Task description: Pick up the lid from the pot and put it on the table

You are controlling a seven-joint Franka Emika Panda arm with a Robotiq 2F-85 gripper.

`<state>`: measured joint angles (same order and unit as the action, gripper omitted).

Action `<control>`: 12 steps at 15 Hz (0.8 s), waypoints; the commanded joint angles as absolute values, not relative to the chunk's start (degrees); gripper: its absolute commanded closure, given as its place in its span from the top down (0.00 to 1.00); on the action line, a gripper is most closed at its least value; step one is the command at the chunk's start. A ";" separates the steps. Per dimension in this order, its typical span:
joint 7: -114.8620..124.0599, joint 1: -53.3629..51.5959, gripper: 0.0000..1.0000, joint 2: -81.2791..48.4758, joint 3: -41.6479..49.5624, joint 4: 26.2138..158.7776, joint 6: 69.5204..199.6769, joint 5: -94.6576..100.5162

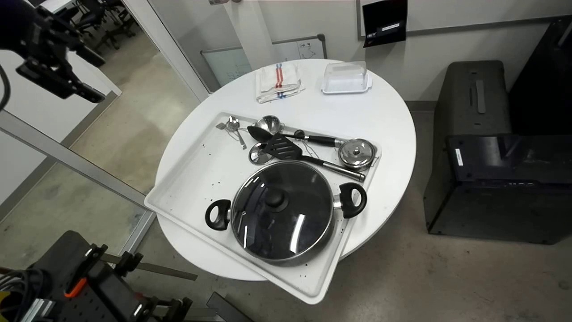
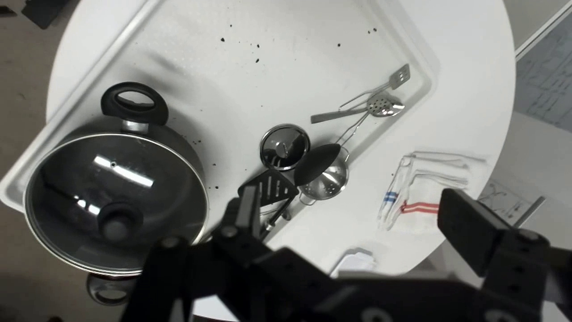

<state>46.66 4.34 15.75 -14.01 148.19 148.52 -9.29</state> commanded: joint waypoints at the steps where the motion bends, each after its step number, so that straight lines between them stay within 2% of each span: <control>1: 59.42 7.31 1.00 9.39 -13.57 146.51 152.59 -2.97; 6: 77.26 9.41 1.00 2.06 -9.30 143.87 153.61 7.10; 12: 93.86 7.16 1.00 -5.64 -0.39 140.26 152.52 11.22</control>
<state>85.58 9.06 -1.27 -4.30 143.14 152.61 8.84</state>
